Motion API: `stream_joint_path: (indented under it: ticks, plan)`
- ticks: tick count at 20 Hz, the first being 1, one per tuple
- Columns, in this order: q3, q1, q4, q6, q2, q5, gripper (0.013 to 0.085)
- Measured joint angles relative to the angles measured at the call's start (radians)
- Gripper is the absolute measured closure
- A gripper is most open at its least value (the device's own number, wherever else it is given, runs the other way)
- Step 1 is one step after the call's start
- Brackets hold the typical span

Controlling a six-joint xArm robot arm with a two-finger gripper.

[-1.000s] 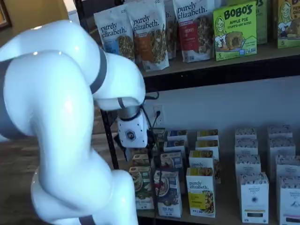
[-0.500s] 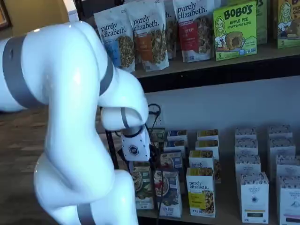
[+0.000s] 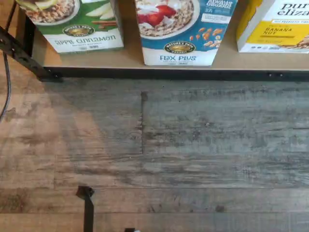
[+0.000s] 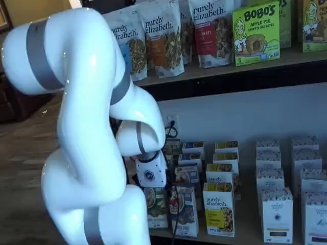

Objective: Pick up the blue and white box that is on the bottom shelf, the second box from the left

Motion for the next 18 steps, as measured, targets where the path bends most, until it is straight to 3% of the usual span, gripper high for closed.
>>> stream_joint_path:
  ticks: [7,9,14,18]
  plan:
    - [-0.056,0.000,-0.105,0.100,0.154,-0.073,0.0130]
    - [-0.074,0.008,-0.101,0.103,0.191,-0.094,0.0130]
    - [-0.118,0.028,-0.027,0.053,0.269,-0.138,0.0130]
    - [-0.170,0.020,-0.092,0.107,0.331,-0.125,0.0130]
